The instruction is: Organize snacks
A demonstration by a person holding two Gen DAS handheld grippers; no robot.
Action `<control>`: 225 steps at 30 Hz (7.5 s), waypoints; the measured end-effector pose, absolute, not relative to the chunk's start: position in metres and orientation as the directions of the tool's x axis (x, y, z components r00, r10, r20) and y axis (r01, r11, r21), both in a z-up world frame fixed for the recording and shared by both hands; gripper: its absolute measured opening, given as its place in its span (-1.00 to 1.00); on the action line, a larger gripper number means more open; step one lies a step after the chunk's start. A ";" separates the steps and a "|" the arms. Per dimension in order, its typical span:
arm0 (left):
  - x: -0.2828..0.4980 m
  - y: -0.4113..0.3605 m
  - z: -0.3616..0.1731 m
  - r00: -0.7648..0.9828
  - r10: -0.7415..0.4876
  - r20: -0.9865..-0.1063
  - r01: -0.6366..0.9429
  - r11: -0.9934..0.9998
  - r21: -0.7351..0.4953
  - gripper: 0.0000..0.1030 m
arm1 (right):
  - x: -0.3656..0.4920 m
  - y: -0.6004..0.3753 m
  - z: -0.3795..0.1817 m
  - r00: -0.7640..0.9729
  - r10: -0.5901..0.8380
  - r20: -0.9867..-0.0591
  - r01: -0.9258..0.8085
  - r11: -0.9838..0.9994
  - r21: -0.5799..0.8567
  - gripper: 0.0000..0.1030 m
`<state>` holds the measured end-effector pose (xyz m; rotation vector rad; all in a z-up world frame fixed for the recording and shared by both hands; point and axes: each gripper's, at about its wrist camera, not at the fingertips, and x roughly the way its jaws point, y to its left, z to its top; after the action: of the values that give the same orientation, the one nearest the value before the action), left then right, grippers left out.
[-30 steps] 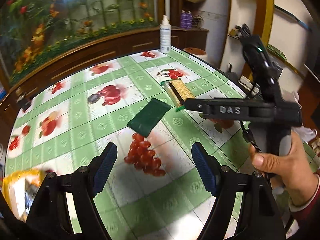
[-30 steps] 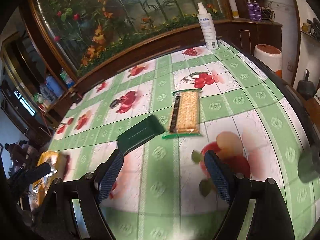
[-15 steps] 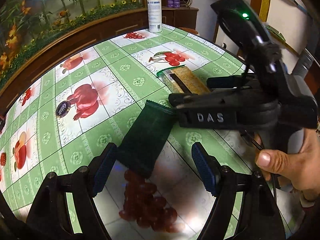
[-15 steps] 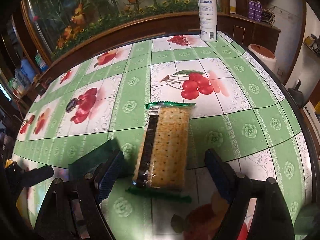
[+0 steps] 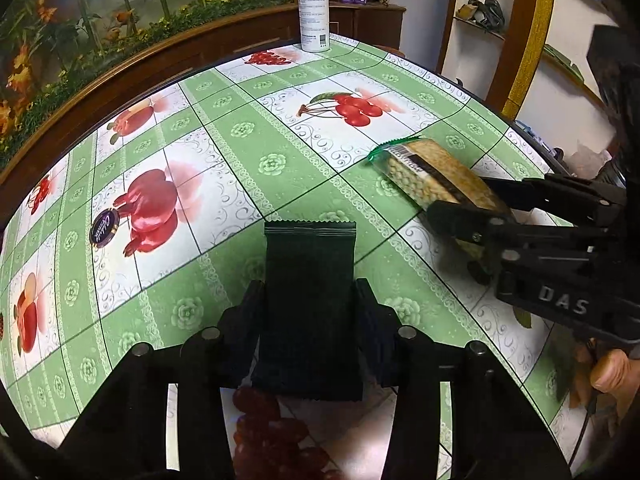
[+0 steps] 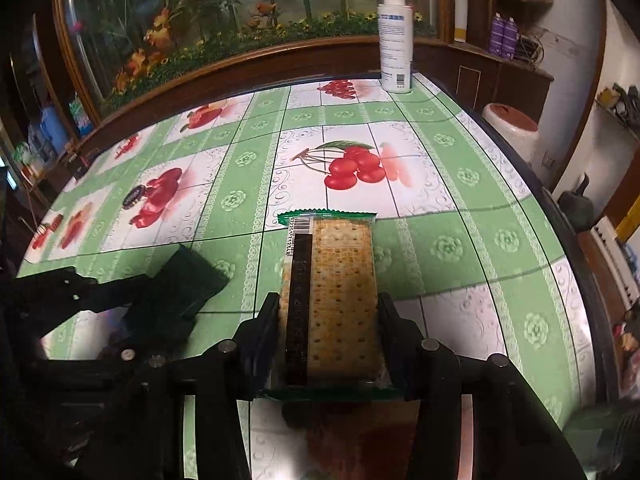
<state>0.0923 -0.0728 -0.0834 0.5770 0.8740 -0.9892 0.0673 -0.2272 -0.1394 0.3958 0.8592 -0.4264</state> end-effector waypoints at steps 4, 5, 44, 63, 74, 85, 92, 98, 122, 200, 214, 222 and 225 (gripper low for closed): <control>0.087 -0.056 -0.084 0.273 -0.454 -0.848 0.864 0.504 0.008 -0.19 | 0.046 -0.217 -0.133 0.614 -0.159 -0.773 0.491 0.844 0.217 -0.06; 0.084 -0.049 -0.083 0.282 -0.443 -0.851 0.851 0.525 0.008 -0.19 | 0.041 -0.213 -0.130 0.622 -0.151 -0.768 0.484 0.845 0.226 -0.06; -0.029 0.256 0.047 0.815 -0.143 -0.561 0.185 0.982 0.020 -0.18 | -0.051 0.099 0.010 0.856 0.122 -0.502 -0.034 0.983 0.182 -0.07; -0.033 0.281 0.055 0.836 -0.114 -0.537 0.141 0.990 0.009 -0.18 | -0.041 0.125 0.017 0.853 0.152 -0.499 -0.093 0.986 0.140 -0.07; -0.032 0.293 0.055 0.834 -0.100 -0.543 0.123 0.992 0.007 -0.18 | -0.034 0.136 0.019 0.851 0.173 -0.496 -0.123 0.984 0.132 -0.07; -0.029 0.309 0.055 0.831 -0.086 -0.550 0.102 0.995 -0.002 -0.18 | -0.023 0.149 0.019 0.841 0.199 -0.503 -0.157 0.980 0.125 -0.07; -0.027 0.317 0.052 0.827 -0.071 -0.557 0.080 0.997 -0.007 -0.17 | -0.015 0.153 0.017 0.836 0.215 -0.505 -0.170 0.976 0.135 -0.07; -0.022 0.324 0.050 0.822 -0.052 -0.567 0.058 0.998 -0.007 -0.17 | -0.005 0.161 0.015 0.827 0.232 -0.512 -0.189 0.973 0.135 -0.07; 0.004 0.343 0.017 0.756 -0.016 -0.654 0.014 1.000 -0.009 -0.18 | 0.022 0.144 -0.023 0.744 0.280 -0.607 -0.195 0.959 0.204 -0.23; 0.007 0.339 0.006 0.732 -0.022 -0.681 0.049 0.999 0.021 -0.17 | 0.051 0.155 -0.041 0.666 0.455 -0.591 -0.317 0.890 0.328 -0.09; 0.007 0.339 0.006 0.731 -0.022 -0.682 0.050 0.999 0.021 -0.17 | 0.057 0.155 -0.043 0.664 0.452 -0.596 -0.308 0.891 0.333 -0.08; 0.007 0.341 0.004 0.728 -0.023 -0.686 0.049 0.999 0.018 -0.17 | 0.061 0.158 -0.044 0.659 0.449 -0.603 -0.306 0.893 0.330 -0.08; 0.007 0.341 0.004 0.727 -0.022 -0.686 0.047 0.999 0.018 -0.17 | 0.065 0.158 -0.046 0.658 0.448 -0.606 -0.302 0.894 0.332 -0.08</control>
<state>0.0071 0.3411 0.0039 0.0351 0.7560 -0.0381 0.0647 0.1585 -0.0457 0.2103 0.7398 0.4278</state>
